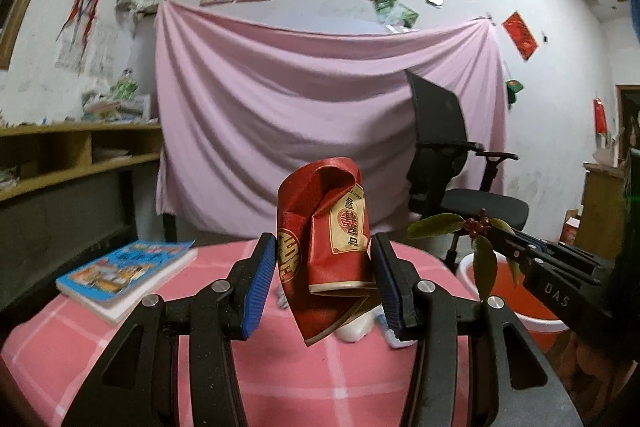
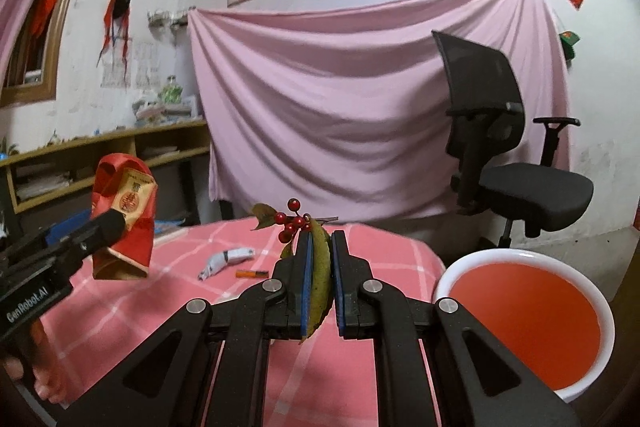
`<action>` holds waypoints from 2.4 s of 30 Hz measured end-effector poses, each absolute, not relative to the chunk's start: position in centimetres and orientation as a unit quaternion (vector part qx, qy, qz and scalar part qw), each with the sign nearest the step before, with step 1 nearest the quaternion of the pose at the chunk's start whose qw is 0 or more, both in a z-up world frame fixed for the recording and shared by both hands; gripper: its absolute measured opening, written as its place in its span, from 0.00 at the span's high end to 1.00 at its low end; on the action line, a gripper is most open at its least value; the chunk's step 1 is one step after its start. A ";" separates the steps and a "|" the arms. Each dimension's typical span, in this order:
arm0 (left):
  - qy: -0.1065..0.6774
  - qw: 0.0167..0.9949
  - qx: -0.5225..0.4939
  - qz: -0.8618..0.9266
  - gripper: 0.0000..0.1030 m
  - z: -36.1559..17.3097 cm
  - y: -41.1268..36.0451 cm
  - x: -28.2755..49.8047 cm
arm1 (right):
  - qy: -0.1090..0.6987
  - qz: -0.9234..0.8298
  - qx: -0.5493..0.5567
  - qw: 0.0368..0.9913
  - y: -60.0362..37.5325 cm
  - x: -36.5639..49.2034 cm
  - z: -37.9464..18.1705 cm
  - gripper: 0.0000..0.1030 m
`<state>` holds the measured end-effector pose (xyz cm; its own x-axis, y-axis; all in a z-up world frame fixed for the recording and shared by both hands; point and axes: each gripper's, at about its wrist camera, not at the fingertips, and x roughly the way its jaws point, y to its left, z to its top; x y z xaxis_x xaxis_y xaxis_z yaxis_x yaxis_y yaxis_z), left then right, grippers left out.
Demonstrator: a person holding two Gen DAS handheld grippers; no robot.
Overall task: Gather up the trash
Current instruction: 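Carry the red cup and leaf over the orange basin and open both tools, then move both tools back over the table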
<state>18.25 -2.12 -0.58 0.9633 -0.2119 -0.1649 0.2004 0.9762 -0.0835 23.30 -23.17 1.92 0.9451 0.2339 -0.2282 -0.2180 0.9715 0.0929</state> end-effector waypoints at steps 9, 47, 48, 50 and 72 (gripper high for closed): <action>0.078 0.982 -0.022 -0.170 0.58 0.0 -8.6 19.8 | 0.086 0.059 0.053 0.993 -26.7 22.3 2.7 0.93; 0.313 0.908 -0.003 -0.279 0.56 -1.6 -23.2 29.9 | 0.242 -0.089 0.249 0.934 -41.0 23.8 -2.0 0.73; 0.310 0.910 -0.009 -0.276 0.52 -1.4 -22.8 29.9 | 0.241 -0.088 0.249 0.934 -40.9 23.8 -1.9 0.73; 0.303 0.914 -0.022 -0.269 0.48 -1.0 -22.0 29.7 | 0.239 -0.088 0.246 0.935 -40.8 23.9 -1.8 0.73; 0.144 0.975 -0.089 -0.142 0.24 4.3 -6.2 22.8 | 0.103 -0.010 0.139 0.985 -31.5 22.1 3.1 0.21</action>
